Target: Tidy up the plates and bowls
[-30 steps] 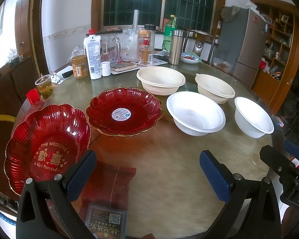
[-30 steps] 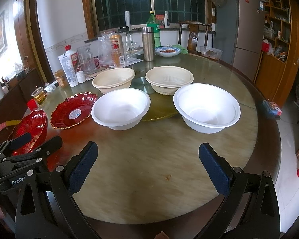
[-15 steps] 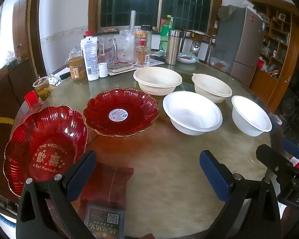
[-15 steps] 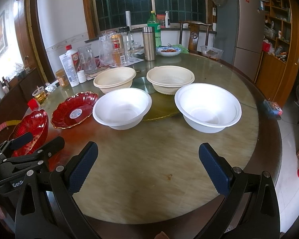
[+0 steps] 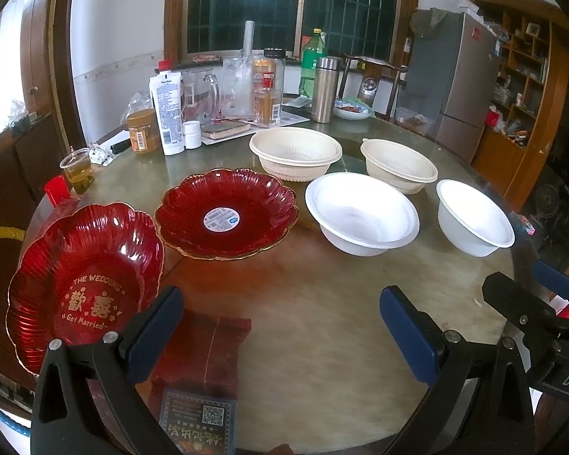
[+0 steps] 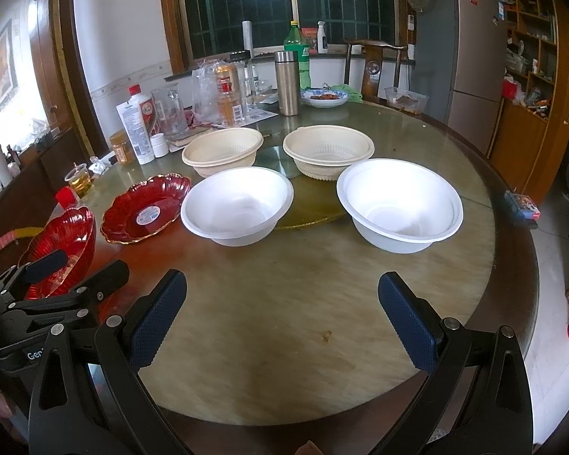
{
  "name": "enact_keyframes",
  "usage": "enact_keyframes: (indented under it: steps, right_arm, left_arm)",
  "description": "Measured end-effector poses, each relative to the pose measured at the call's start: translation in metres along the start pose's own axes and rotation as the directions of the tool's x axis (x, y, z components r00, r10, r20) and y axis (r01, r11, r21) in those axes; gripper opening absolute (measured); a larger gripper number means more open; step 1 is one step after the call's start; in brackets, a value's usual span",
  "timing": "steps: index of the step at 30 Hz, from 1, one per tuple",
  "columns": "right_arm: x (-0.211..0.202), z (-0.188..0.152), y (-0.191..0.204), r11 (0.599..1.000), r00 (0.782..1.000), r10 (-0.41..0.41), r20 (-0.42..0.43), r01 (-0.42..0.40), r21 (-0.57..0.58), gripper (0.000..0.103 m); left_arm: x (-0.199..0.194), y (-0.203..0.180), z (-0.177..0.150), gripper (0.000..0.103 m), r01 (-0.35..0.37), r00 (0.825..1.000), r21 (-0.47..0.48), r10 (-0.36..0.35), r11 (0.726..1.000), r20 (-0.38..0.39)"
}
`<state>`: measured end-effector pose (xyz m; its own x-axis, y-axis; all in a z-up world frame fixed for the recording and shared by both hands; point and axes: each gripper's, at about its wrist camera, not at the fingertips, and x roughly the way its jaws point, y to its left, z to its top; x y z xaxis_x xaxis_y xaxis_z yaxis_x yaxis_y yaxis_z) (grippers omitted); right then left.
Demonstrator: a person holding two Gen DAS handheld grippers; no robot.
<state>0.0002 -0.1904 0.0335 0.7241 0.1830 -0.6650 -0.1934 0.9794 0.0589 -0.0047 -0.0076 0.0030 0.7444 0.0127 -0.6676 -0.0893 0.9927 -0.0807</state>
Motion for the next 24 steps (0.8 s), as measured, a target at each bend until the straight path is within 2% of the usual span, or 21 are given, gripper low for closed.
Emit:
enact_keyframes:
  steps: [24]
  right_arm:
    - [-0.0022, 0.0007, -0.0003, 1.000, 1.000, -0.001, 0.002, 0.001, -0.003, 0.103]
  left_arm:
    - [-0.0065, -0.0016, 0.0002, 0.103, 0.012, 1.000, 0.004, -0.012, 1.000, 0.020]
